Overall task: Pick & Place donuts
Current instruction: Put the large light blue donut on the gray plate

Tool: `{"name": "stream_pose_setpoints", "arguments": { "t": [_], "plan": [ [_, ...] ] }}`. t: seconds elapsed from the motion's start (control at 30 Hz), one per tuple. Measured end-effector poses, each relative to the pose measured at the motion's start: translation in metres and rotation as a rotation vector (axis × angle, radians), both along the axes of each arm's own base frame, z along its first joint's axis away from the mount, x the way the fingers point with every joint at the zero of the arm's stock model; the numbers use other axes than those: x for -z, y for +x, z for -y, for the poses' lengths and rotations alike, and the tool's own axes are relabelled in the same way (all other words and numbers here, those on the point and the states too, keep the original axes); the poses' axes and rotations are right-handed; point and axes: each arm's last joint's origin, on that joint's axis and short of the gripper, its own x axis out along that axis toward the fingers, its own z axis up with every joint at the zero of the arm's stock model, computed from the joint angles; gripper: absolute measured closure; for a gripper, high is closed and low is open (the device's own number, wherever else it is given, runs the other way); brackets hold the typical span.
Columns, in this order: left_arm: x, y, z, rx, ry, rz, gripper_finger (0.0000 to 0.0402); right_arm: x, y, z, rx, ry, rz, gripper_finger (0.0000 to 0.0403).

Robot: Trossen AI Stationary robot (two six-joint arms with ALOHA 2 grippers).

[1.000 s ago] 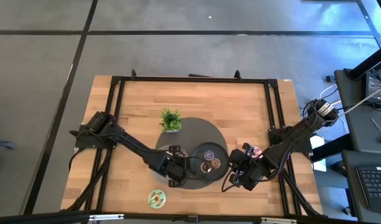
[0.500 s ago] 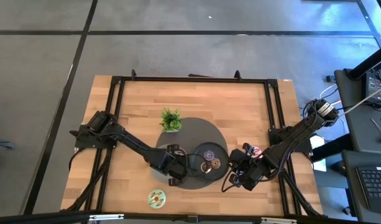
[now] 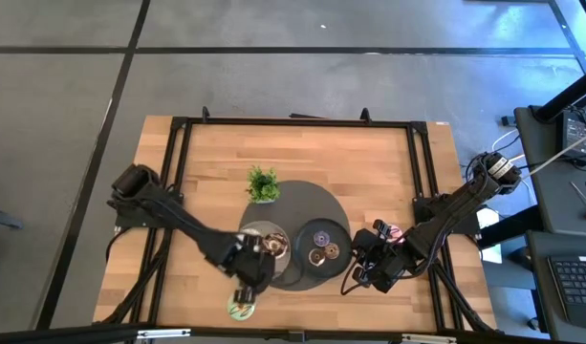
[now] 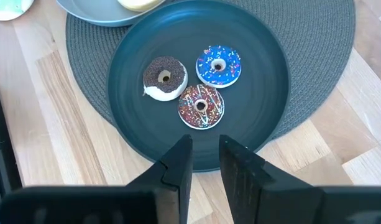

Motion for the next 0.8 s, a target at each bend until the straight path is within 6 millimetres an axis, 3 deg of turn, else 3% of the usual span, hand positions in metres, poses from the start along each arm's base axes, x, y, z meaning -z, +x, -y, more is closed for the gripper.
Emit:
{"name": "stream_pose_setpoints", "arguments": {
  "t": [0.3,0.53,0.8],
  "plan": [
    [0.002,-0.028,0.048,0.102,-0.016,0.071,0.0288,0.0,0.0,0.0,0.003,-0.001,0.008,0.032],
    [0.005,-0.039,0.051,-0.043,0.02,0.044,0.0289,-0.002,0.003,-0.002,0.004,0.025,0.041,0.032],
    [0.025,-0.042,0.063,-0.002,0.026,-0.033,0.0314,-0.002,0.004,-0.003,0.004,0.033,0.051,0.032]
  ]
}}
